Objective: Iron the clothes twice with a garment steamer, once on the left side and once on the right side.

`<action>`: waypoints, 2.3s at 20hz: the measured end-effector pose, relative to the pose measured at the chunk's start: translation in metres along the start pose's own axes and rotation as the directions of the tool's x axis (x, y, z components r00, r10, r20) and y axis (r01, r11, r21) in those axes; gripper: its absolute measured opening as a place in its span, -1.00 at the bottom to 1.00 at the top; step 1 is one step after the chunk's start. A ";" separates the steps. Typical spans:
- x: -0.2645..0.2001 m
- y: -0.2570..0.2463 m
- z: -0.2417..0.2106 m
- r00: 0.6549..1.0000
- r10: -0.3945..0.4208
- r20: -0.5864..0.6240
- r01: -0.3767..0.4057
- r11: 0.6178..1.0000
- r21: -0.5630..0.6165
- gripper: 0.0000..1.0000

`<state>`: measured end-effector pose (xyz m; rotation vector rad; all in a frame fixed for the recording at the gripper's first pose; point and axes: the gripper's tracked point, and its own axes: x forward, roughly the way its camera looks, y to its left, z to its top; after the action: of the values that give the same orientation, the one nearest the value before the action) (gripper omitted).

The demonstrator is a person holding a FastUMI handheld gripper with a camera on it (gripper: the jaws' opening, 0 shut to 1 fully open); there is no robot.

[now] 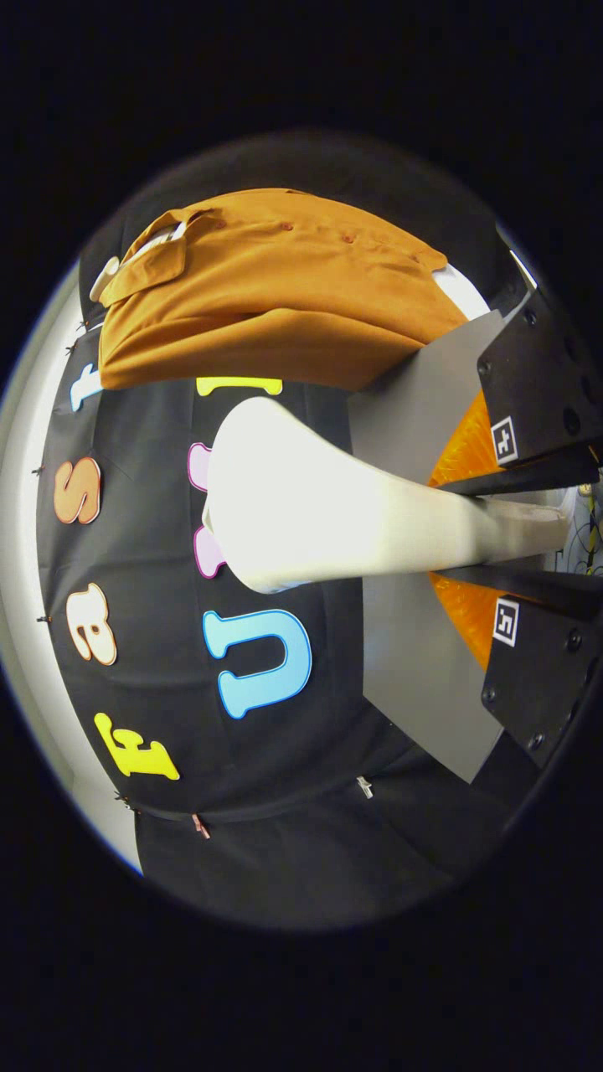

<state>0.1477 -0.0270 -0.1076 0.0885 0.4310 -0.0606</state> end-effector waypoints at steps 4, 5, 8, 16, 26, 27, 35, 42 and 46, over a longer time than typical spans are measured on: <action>-0.040 0.003 -0.013 1.000 -0.007 0.002 0.007 1.000 0.030 -0.13; -0.049 0.004 -0.014 1.000 -0.012 0.009 0.011 0.999 0.033 -0.14; -0.075 -0.007 -0.015 0.999 -0.024 0.047 0.021 0.998 0.061 -0.14; -0.118 -0.097 0.002 0.984 -0.129 0.122 0.108 0.980 0.166 -0.14; -0.093 -0.210 0.061 0.983 -0.038 0.178 0.018 0.994 0.112 -0.14; -0.085 -0.220 0.066 0.985 -0.021 0.174 0.003 0.995 0.100 -0.14; -0.032 -0.265 0.092 0.982 0.121 0.147 -0.135 0.986 0.092 -0.14; 0.007 -0.272 0.095 0.966 0.234 0.107 -0.244 0.965 0.093 -0.15; 0.024 -0.282 0.076 0.955 0.294 0.038 -0.297 0.943 0.152 -0.14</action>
<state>0.1794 -0.3160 -0.0691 0.3066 0.3942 0.2016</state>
